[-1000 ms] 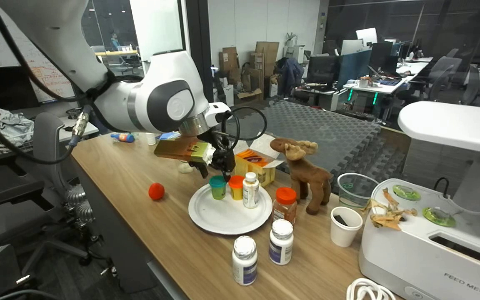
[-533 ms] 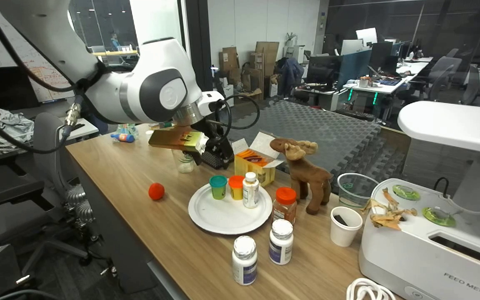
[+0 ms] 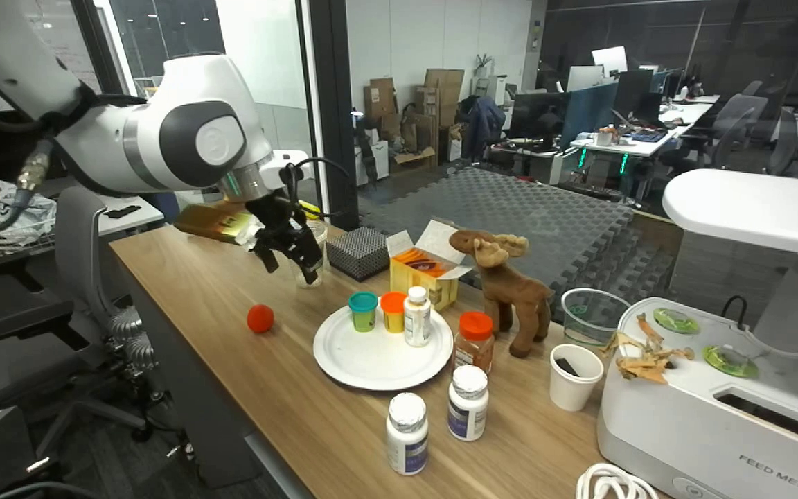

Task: Pile up the plastic cups and put all the containers on the white plate

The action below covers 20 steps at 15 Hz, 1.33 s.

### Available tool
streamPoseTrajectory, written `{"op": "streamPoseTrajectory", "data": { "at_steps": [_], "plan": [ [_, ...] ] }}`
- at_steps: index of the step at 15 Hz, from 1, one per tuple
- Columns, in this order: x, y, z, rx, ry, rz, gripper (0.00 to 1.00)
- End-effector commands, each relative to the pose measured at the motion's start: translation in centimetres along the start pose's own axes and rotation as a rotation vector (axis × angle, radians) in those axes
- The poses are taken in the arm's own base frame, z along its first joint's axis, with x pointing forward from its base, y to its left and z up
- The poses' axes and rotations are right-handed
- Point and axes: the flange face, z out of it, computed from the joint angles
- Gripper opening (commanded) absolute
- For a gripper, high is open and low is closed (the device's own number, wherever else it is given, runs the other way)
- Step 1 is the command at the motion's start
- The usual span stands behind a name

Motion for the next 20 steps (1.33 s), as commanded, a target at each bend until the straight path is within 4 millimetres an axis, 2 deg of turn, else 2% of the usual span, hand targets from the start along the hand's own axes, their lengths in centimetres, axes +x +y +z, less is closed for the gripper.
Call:
{"op": "streamPoseTrajectory", "data": {
  "at_steps": [1,6,8,14,20],
  "plan": [
    [-2.3,-1.1,-2.7,-0.015,-0.044,0.065,1.00],
    [-3.6,-2.5,-2.4,0.101,-0.121,0.046,1.00],
    [-3.7,-2.7,-1.6,0.137,-0.147,0.045,1.00],
    [-3.9,-1.4,2.2,0.084,-0.170,0.067,1.00],
    [-3.3,-2.4,4.1,0.119,-0.142,0.044,1.00]
  ]
}}
